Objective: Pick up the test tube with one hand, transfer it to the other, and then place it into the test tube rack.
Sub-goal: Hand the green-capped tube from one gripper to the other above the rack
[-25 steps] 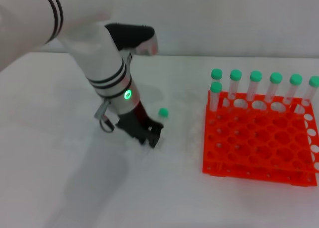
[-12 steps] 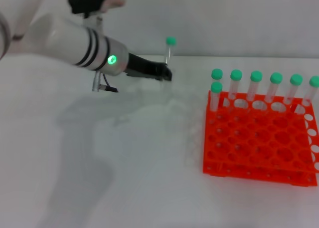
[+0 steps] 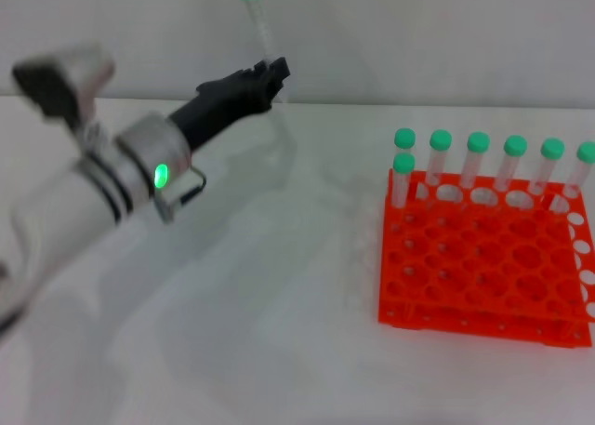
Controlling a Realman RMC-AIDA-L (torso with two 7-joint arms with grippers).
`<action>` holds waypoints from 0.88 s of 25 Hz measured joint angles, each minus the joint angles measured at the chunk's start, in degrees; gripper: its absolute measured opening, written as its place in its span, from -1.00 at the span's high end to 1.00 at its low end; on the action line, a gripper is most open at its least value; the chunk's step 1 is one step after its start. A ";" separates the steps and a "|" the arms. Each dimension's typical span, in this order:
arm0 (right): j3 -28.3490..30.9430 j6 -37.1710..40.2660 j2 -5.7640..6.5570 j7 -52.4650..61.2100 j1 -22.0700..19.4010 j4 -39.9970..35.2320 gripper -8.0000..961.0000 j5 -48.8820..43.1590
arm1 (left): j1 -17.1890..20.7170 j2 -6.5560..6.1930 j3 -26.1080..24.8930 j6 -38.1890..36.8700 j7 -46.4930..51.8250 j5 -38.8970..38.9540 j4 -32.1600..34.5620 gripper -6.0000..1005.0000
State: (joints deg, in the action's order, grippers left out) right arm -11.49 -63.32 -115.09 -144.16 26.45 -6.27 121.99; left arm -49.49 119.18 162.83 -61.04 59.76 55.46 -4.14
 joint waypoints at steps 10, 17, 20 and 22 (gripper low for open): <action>-21.69 -9.45 1.25 16.69 -5.09 -13.12 -0.76 -1.05 | 9.34 0.93 0.07 -7.56 -39.28 2.10 22.69 0.56; -33.48 -22.21 7.46 28.50 -4.45 -18.93 -0.74 -10.15 | 5.50 1.16 0.04 1.85 -39.83 -7.14 27.97 0.56; -33.67 -25.88 7.84 29.75 -3.18 -20.28 -0.73 -15.19 | 3.95 1.25 -0.03 4.83 -40.00 -10.51 29.27 0.55; -33.74 -26.58 7.60 30.68 -2.64 -21.67 -0.72 -17.92 | 3.19 1.26 -0.09 6.23 -40.04 -11.87 29.85 0.55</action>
State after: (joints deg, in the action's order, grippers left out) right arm -45.23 -89.90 -107.50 -113.48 23.80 -27.94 104.07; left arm -46.30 120.44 162.73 -54.81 19.73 43.59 25.71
